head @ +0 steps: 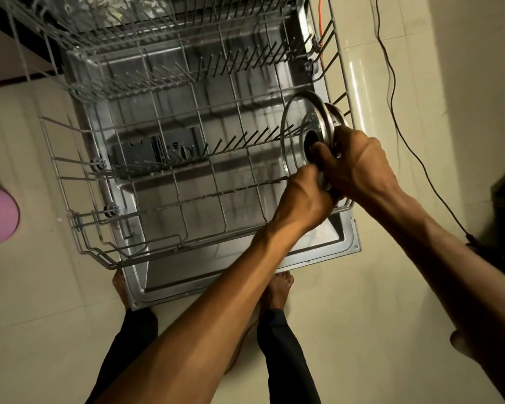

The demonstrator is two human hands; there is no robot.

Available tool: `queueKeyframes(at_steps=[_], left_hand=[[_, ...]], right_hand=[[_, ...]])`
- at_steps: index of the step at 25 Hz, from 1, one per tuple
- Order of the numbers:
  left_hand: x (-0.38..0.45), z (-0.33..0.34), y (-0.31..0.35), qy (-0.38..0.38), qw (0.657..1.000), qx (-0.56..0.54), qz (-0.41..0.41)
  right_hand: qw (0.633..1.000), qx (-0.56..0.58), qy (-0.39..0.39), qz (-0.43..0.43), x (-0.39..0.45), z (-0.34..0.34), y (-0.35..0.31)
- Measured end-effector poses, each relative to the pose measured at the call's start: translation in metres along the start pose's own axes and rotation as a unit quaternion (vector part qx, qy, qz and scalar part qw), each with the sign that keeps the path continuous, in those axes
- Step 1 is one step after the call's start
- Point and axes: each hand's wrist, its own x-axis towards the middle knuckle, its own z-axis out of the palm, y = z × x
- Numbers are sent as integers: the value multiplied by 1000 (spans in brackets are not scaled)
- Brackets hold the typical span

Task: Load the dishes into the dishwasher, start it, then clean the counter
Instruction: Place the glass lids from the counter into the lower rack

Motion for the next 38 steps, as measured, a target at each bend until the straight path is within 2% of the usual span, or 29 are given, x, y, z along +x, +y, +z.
queueKeyframes(at_steps=[4, 7, 10, 15, 19, 25, 29, 32, 38], left_hand=[[-28, -16, 6, 16, 1000, -4, 2], [-57, -36, 8, 25, 992, 116, 41], [-87, -63, 13, 33, 976, 210, 50], [-162, -113, 44, 50, 981, 189, 14], [-219, -142, 73, 74, 991, 112, 14], [-300, -197, 129, 140, 988, 55, 32], [-351, -257, 168, 177, 982, 29, 55], [-390, -299, 188, 209, 972, 49, 93], [-450, -362, 193, 209, 967, 117, 91]], right_hand=[[997, 40, 61, 14, -25, -1, -9], [993, 38, 106, -32, -57, -6, -26], [993, 26, 93, -75, -85, -5, -48], [996, 25, 32, -76, -126, -25, -107], [996, 21, 10, -88, -157, -50, -176], [994, 50, 3, -94, -201, -102, -293], [989, 59, 5, -133, -242, -127, -375], [987, 81, 20, -138, -272, -137, -421], [977, 104, 31, -183, -325, -137, -495]])
